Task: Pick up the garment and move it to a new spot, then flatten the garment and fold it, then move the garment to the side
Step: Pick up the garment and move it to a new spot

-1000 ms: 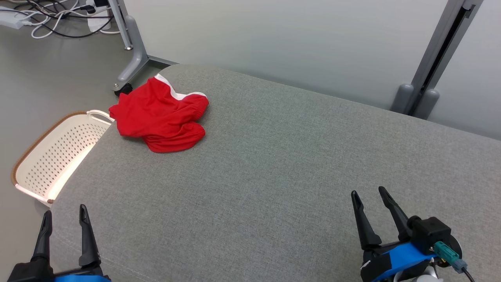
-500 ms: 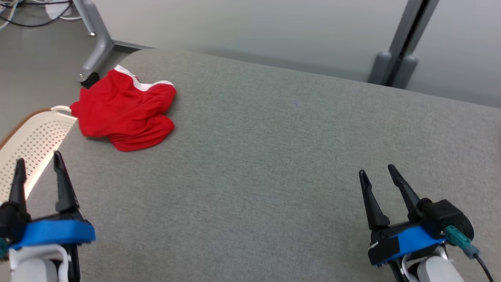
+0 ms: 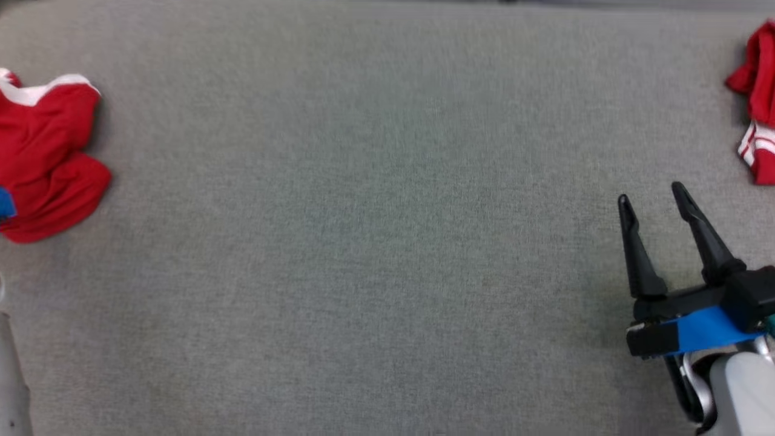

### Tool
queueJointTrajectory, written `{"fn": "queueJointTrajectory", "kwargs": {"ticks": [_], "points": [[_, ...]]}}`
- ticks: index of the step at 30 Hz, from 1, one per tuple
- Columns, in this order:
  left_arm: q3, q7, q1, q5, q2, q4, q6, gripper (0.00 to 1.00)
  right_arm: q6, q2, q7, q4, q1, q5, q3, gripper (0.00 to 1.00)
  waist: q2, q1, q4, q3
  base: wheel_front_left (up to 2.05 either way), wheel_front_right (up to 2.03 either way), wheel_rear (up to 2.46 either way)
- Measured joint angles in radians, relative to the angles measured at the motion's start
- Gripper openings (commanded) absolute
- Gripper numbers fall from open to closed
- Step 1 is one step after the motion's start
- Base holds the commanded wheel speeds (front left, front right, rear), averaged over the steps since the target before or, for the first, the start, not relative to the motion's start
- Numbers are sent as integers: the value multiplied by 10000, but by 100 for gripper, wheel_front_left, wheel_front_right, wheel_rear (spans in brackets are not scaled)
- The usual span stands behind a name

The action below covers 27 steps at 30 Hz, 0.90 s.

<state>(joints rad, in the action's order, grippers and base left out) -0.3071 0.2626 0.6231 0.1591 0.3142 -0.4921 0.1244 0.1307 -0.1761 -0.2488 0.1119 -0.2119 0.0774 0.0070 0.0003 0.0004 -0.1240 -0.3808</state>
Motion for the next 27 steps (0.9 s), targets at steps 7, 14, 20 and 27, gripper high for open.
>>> {"fn": "queueJointTrajectory", "kwargs": {"ticks": [7, 14, 20, 27], "points": [[-161, 6, 1977, 127, 690, -2266, -19, 100, 0, -495, 370, -1032, -95, -238, -418, 100, 1, -1, 463, -1129, 0, 0, 0], [295, -456, 3164, -188, 1120, -4959, -136, 100, 0, -600, 708, -1960, -85, -320, -583, 100, 0, -3, 664, -1762, 0, 0, 0], [713, -1289, 3582, -397, 1093, -6458, -186, 100, 0, -658, 890, -2345, 21, -339, -721, 100, -1, -3, 599, -1893, 0, 0, 0], [725, -2926, 3825, -157, 930, -7515, -265, 100, 0, -694, 1028, -2460, 96, -380, -663, 100, -2, -5, 436, -1805, 0, 0, 0]]}}
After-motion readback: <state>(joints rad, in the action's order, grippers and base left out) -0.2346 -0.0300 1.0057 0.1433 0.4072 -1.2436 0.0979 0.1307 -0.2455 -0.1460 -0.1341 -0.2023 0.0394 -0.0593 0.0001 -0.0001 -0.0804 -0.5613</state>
